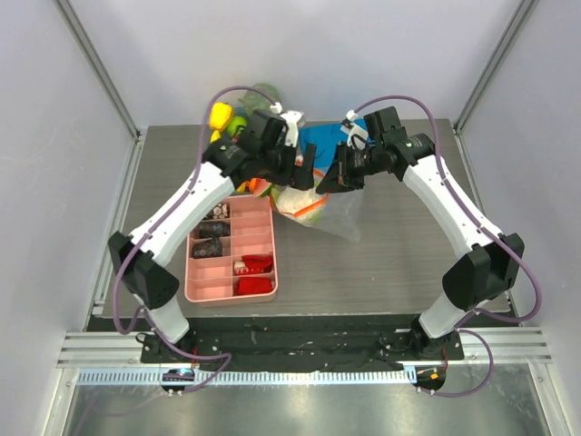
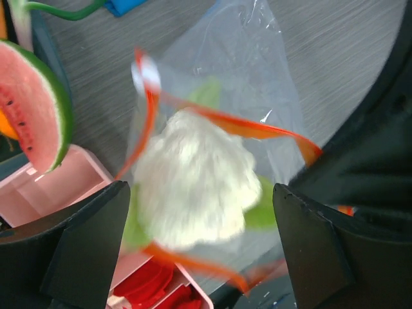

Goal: Place the food in the zip-top bag and seal the zipper
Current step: Place the fake vegetable in the zipper food storage bag.

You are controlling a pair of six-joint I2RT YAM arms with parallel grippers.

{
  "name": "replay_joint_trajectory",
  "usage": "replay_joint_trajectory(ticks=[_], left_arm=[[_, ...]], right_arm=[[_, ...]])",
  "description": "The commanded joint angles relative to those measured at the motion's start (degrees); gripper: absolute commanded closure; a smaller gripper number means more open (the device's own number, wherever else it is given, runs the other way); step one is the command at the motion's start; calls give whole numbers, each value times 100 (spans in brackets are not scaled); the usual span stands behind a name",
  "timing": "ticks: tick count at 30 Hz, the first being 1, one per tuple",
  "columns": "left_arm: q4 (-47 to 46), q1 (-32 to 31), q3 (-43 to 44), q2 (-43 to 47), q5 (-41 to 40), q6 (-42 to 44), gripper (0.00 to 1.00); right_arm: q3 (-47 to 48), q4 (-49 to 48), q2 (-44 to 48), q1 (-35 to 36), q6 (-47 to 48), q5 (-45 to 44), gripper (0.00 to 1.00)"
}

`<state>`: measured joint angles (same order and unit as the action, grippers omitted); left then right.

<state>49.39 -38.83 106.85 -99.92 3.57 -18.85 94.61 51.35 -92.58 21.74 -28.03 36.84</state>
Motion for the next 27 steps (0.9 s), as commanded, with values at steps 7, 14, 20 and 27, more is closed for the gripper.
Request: replay_joint_trajectory(ticks=[7,14,20,27], left_arm=[[-807,1711,-1270,1685,1954,-304,9],[-1325,1809,-2466,1783,2885,-259,24],[-1598,1800,-2959,1520,2816,-435,31],[-1818,1747,-3056,932,3044,-751,40]], right_arm=[[67,-380,152,-135,-141,683,99],[102,-451,152,-161,-97,851,99],[207,-442,152,-178,-45,913,99],[172,-512,135,-178,-71,974,99]])
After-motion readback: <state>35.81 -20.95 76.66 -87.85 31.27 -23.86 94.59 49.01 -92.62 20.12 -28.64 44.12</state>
